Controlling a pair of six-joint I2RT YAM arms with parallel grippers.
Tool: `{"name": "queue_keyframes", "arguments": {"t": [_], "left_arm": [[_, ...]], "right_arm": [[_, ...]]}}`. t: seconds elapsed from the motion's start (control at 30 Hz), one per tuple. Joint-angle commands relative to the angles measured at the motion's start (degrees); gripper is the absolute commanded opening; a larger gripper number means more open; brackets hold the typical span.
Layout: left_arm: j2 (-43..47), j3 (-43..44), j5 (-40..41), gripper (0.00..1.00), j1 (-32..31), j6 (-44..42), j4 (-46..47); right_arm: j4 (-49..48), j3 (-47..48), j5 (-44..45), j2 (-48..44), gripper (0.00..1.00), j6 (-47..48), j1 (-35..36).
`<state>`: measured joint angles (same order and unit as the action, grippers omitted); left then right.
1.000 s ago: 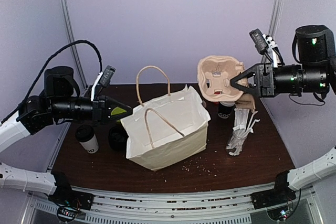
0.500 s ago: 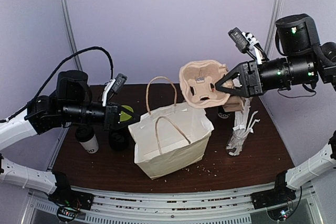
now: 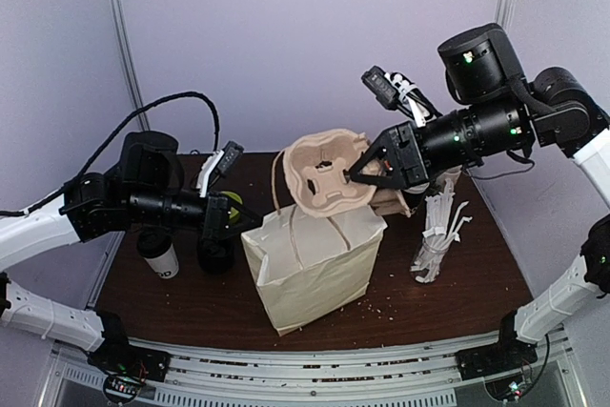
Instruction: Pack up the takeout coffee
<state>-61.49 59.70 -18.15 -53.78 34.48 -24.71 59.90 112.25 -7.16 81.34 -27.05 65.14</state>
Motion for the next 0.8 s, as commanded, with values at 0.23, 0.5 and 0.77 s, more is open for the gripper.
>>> {"name": "queue_keyframes", "arguments": {"t": [0.23, 0.5, 0.77], "left_arm": [[-0.2, -0.9, 0.6, 0.0, -0.5, -0.5, 1.1], [-0.6, -1.8, 0.8, 0.0, -0.5, -1.1, 1.3], [0.0, -2.3, 0.6, 0.0, -0.5, -1.3, 1.9]], "right_arm": [[-3.3, -0.1, 5.3, 1.8, 0.35, -0.3, 0.3], [3.0, 4.0, 14.3, 4.9, 0.36, -0.3, 0.3], [8.3, 6.5, 21.1, 8.0, 0.36, 0.2, 0.4]]}}
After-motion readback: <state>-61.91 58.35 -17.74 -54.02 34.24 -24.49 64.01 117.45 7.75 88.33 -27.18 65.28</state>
